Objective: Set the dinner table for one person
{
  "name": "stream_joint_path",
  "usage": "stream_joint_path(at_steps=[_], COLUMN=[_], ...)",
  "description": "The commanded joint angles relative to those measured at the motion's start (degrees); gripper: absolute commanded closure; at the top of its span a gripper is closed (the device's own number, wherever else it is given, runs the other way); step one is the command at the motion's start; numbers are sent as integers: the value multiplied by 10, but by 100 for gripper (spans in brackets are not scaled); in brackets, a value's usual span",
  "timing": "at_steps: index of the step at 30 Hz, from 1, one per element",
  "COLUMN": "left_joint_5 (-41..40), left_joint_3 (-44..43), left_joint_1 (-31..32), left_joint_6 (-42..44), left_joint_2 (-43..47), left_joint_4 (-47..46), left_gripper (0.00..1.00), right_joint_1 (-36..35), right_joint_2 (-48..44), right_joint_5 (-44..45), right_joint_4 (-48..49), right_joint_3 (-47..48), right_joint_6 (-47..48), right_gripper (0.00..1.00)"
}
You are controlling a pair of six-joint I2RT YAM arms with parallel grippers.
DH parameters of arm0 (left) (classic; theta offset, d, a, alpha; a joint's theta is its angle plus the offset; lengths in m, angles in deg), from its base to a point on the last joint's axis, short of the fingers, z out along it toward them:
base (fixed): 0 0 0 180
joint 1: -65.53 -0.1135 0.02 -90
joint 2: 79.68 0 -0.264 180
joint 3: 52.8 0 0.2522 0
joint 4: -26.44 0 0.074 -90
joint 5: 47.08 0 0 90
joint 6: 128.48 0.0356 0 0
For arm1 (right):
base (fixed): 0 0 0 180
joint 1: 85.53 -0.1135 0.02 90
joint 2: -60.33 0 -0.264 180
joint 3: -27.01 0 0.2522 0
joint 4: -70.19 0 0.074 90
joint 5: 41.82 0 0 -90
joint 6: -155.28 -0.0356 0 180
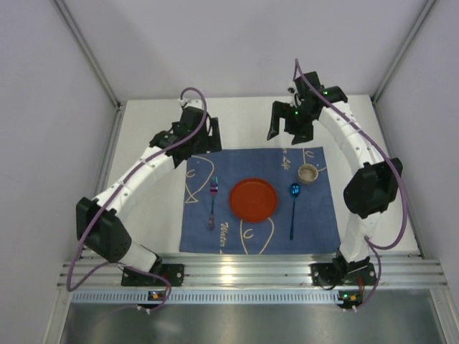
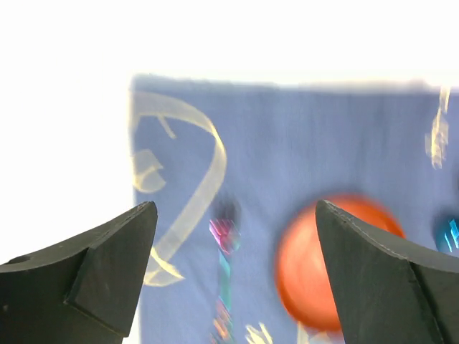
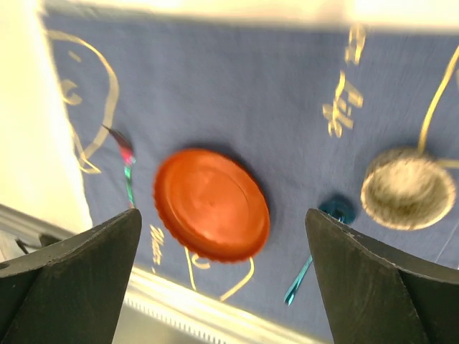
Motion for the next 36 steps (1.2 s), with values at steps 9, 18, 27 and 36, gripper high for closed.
stream_joint_path(at_steps=[9, 18, 27, 36], left_joint_5=[-205, 6, 122, 102], left_joint_3=[476, 582, 586, 604], left_joint_1=[-137, -293, -312, -302], left_joint_6=[262, 234, 253, 266], left_joint_2=[233, 78, -15, -21], left_joint_4=[-657, -859, -962, -1008], left_gripper=[10, 14, 7, 2], right_joint_1=[-14, -13, -13, -13], right_joint_2=[-316, -736, -735, -670], right_joint_5=[158, 239, 223, 172], right_joint_4=[154, 494, 447, 515], right_joint_3=[-126, -529, -532, -555], right_joint_6=[43, 217, 132, 77], right_gripper=[0, 0, 0, 0])
